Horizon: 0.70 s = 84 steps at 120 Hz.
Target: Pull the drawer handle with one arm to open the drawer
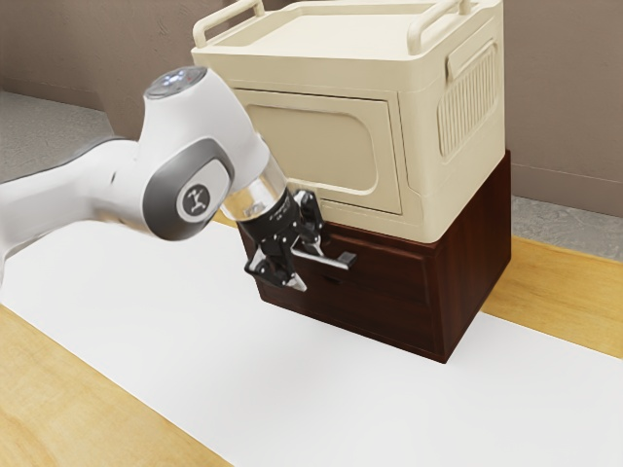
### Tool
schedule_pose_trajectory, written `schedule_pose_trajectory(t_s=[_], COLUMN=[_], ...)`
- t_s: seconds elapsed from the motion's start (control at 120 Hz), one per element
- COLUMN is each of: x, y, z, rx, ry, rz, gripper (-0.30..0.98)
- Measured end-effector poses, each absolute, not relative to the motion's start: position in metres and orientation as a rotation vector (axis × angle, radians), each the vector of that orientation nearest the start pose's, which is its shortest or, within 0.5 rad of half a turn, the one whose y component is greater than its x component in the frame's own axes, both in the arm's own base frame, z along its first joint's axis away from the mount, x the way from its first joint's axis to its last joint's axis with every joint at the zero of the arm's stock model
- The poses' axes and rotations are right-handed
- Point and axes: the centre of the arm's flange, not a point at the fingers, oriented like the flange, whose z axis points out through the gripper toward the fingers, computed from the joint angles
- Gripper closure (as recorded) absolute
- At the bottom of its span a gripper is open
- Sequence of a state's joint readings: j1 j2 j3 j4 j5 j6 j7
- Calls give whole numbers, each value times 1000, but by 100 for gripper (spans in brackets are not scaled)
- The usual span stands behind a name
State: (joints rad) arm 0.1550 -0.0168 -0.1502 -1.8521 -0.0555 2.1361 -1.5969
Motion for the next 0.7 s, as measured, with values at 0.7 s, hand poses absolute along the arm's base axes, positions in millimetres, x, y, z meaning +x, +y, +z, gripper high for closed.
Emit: schedule_pose_trajectory(t_s=[0.7], x=[553], y=[-2], z=[550], rx=[2002], ry=[2105], rz=[255], gripper=[60])
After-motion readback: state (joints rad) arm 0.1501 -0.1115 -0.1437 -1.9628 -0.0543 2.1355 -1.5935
